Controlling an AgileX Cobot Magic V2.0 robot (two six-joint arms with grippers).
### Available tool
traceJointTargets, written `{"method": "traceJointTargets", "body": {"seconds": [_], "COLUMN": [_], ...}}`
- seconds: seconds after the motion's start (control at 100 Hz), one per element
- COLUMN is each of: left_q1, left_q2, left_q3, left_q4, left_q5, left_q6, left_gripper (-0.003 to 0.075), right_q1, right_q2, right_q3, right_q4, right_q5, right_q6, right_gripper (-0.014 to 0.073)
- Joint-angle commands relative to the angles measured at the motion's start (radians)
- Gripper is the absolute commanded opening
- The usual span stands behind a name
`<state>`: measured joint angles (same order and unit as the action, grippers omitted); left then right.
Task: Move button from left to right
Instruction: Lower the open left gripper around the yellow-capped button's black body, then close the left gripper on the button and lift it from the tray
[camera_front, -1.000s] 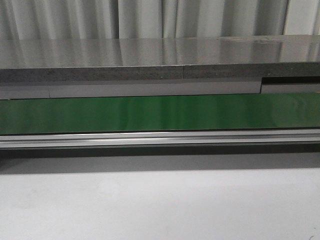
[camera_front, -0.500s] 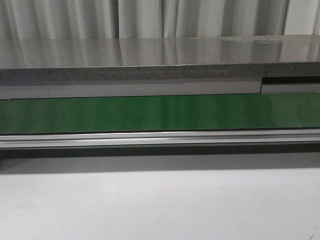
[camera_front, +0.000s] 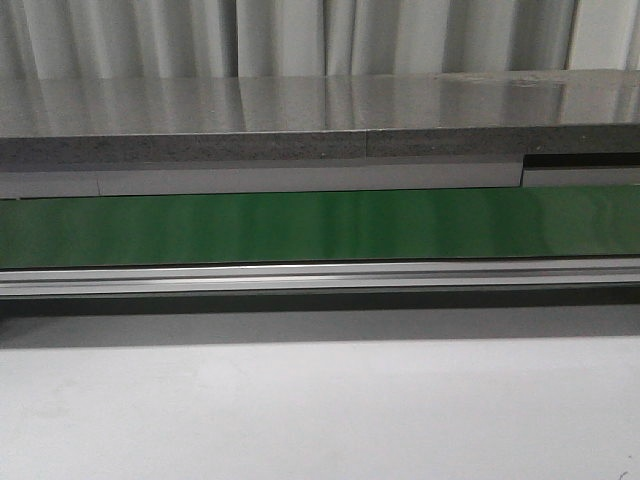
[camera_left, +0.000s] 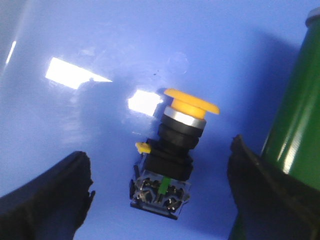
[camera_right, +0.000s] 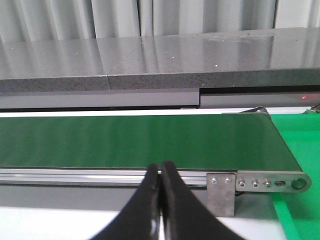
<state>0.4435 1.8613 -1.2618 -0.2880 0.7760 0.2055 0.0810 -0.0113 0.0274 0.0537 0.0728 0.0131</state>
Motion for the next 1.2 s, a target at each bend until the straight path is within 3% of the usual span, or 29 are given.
{"method": "traceJointTargets", "body": {"seconds": [0.0, 1.19], "left_q1": [-0.011, -0.011], "left_q2": [-0.039, 0.017], "left_q3": [-0.028, -0.028], "left_q4": [-0.009, -0.005], "left_q5": [-0.042, -0.092], "left_q6": [0.001, 0.001], "left_gripper": [0.0545, 0.0543], "right_q1": [-0.004, -0.004], "right_q2": [-0.017, -0.017], "right_q3": [-0.017, -0.017], "right_q4": [-0.001, -0.001], "right_q5": [-0.082, -0.082], "right_q6": [-0.003, -0.003], "right_gripper": [-0.0067, -0.0067]}}
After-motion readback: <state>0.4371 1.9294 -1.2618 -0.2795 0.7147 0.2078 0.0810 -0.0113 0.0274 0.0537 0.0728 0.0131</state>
